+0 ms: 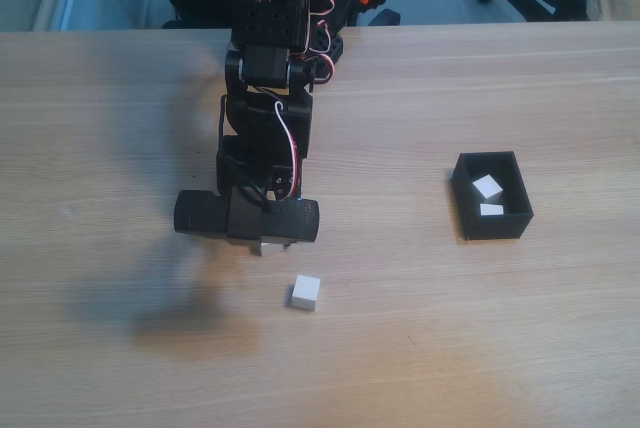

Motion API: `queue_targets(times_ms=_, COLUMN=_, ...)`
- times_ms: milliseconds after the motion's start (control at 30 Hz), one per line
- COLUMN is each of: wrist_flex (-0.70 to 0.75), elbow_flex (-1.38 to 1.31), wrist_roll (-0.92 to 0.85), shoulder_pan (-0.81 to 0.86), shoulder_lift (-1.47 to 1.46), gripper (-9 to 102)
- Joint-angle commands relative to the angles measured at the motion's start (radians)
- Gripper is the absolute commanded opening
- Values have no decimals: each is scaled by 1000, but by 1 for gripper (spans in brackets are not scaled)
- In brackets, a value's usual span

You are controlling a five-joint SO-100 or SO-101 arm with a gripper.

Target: Pick blocks and place them in the box.

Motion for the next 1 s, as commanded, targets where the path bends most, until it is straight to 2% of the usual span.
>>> queue_targets(times_ms=0, wrist_flex=-6, elbow_flex=-51, wrist_roll=-5, shoulder_pan=2, shoulder_lift=3, gripper=11)
queue_targets(times_ms=267, wrist_flex=8, elbow_flex=-46, wrist_roll=5, shoulder_pan=3, shoulder_lift=3, gripper=2)
queue_targets(times_ms=567, wrist_flex=49, elbow_flex=-15, wrist_roll=-5, shoulder_pan=-32, shoulder_lift=100, gripper=0)
queue_targets(times_ms=733, wrist_flex=98, elbow_flex=64, wrist_roll=14, shoulder_pan=-147, shoulder_lift=268, gripper=0)
queue_targets(times_ms=967, wrist_flex=252, elbow_flex=129, wrist_roll=135, shoulder_pan=-425, shoulder_lift=526, gripper=0)
